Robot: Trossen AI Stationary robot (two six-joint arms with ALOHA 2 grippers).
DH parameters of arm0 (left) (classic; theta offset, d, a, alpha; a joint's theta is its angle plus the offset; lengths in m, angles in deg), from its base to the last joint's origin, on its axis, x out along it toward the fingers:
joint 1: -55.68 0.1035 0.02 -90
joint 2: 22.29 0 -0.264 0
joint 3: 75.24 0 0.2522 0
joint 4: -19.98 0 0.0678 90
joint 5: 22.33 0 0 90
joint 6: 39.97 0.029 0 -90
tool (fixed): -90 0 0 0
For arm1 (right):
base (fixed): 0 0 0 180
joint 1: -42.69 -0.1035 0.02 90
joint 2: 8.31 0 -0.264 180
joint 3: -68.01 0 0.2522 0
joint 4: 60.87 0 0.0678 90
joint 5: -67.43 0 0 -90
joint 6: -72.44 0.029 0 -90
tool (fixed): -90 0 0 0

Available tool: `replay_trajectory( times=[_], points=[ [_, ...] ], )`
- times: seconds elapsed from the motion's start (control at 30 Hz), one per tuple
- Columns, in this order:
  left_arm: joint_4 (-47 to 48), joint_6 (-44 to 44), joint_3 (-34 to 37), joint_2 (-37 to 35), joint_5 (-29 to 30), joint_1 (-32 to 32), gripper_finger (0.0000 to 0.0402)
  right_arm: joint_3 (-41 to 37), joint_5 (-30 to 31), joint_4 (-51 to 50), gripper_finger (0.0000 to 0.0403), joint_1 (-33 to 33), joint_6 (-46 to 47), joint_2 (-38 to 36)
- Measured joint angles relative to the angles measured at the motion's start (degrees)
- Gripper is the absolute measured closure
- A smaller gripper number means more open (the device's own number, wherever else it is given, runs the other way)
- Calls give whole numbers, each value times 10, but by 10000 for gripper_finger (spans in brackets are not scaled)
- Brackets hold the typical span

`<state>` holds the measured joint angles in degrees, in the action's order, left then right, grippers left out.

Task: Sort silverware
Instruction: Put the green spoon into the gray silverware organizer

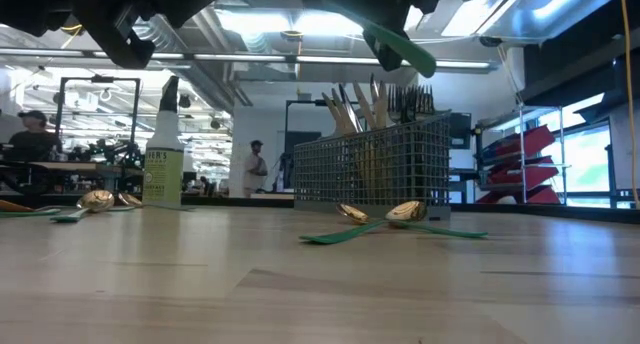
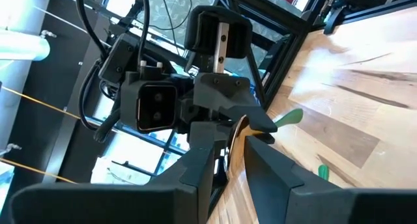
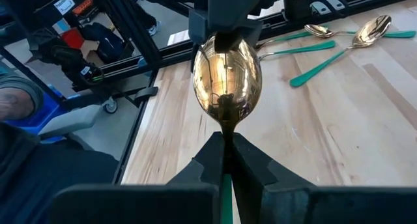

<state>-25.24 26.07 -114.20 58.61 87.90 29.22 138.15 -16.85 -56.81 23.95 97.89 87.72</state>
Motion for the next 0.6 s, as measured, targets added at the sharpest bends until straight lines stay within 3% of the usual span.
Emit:
replay_trajectory(
  times=[0.4,0.6],
  points=[
    [1,0,0,0,0,7,333,0,-9,0,403,0,-2,0],
    [2,0,0,0,13,7,379,0,-9,0,403,0,-2,0]
  ],
)
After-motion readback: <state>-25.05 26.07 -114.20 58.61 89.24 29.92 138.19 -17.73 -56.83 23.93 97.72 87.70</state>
